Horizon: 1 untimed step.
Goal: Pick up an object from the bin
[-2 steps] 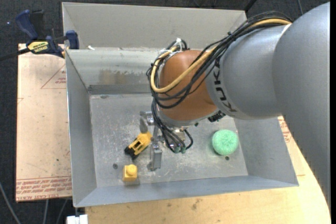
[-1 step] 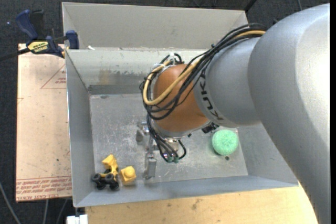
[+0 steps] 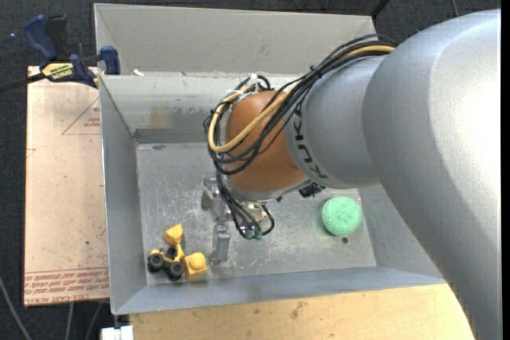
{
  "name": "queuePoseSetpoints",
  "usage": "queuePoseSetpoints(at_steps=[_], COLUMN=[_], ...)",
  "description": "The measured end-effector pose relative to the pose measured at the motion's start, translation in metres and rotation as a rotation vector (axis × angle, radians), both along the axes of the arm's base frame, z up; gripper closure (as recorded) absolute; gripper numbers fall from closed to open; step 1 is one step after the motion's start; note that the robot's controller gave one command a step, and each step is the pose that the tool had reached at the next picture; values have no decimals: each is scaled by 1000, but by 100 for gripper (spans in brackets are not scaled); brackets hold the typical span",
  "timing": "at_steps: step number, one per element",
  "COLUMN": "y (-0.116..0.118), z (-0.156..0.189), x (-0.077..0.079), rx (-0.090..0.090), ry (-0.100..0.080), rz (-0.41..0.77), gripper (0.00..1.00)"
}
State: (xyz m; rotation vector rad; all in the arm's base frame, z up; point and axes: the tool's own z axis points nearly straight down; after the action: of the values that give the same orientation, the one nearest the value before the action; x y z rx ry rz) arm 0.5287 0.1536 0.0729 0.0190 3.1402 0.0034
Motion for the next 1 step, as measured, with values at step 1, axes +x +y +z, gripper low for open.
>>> queuePoseSetpoints(at_steps=[1], y=[15], z=[-2], x=[-17], rx=[-2], ry=[1], rz=[100], gripper=[0])
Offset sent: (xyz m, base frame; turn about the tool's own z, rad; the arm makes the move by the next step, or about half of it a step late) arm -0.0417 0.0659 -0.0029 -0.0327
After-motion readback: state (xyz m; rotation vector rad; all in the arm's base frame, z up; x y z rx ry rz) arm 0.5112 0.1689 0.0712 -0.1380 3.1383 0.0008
